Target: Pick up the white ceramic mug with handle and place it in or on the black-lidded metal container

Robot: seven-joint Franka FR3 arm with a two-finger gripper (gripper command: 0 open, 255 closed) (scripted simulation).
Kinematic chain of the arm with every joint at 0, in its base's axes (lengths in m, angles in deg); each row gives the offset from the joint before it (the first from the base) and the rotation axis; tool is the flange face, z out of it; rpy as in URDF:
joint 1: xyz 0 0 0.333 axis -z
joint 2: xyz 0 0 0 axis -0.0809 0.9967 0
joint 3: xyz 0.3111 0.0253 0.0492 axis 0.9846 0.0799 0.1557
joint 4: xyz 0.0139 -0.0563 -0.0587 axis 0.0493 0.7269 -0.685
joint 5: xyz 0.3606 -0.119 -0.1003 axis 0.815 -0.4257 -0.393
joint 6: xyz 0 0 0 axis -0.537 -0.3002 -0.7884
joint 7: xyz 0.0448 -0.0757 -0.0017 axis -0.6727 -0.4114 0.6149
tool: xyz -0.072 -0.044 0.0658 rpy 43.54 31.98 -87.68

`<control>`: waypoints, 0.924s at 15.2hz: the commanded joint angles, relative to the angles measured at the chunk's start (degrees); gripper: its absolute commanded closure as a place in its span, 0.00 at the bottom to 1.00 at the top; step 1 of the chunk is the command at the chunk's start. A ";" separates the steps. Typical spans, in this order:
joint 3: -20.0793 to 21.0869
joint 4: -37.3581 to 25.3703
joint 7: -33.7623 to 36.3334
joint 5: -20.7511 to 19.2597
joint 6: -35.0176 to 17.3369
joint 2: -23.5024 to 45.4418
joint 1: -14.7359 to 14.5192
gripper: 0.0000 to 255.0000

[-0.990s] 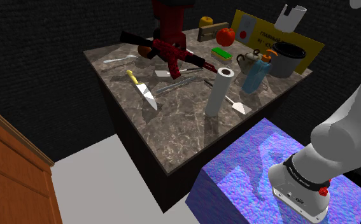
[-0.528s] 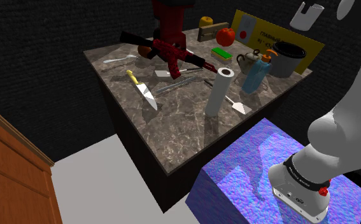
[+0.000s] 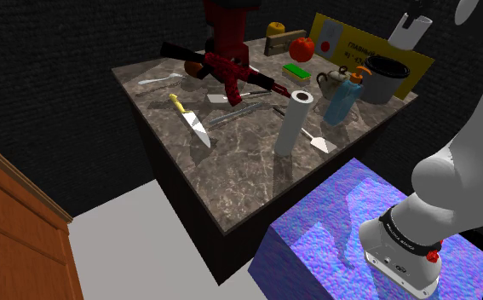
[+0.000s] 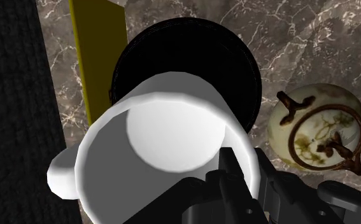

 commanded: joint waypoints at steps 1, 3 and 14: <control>-0.06 2.71 -0.19 -0.26 -2.07 -0.69 -0.44 1.00; -0.09 5.31 -0.26 -0.50 -4.01 -1.35 -0.92 1.00; -0.04 15.91 -0.68 -1.06 -12.87 -3.09 -2.48 1.00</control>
